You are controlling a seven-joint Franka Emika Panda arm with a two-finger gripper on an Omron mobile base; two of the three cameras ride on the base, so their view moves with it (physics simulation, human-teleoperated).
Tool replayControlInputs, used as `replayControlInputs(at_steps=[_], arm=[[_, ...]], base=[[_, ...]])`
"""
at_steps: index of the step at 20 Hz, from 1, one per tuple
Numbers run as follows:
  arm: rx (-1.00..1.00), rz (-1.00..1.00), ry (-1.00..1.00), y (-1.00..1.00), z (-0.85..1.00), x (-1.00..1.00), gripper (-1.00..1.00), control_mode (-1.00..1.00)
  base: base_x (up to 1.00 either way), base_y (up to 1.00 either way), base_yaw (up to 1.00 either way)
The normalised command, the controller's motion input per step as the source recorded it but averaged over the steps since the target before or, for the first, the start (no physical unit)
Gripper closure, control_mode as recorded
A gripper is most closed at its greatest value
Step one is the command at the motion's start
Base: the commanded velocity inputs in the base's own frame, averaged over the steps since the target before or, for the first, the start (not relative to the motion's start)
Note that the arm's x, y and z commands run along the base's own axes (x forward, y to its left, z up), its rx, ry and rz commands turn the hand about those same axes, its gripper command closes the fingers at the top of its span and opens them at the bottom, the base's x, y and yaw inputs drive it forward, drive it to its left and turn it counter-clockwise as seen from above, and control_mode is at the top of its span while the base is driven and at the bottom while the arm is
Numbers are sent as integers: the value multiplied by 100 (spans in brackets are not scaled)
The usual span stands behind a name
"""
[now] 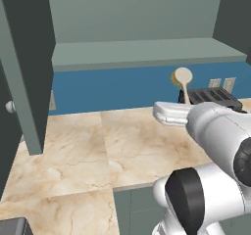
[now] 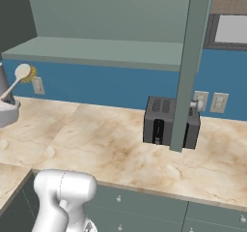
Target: Locate and retrieve the dish brush and sponge from the cabinet. Place them next to the sink.
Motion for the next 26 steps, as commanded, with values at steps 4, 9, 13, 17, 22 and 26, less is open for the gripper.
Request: replayControlInputs(at_steps=[4,9,13,17,22,26], arm=[[0,5,3,-9,-8,-50,100,-100],[0,7,17,-4,-13,-31,100,-100],[0,2,11,-1,-15,-15,100,-100],[0,0,0,0,0,0,100,-100],[0,0,1,0,-2,-2,100,100],[0,0,0,0,0,0,100,100]], base=[[0,0,0],[0,0,0],[0,0,0],[0,0,0],[0,0,0],[-29,-12,0]])
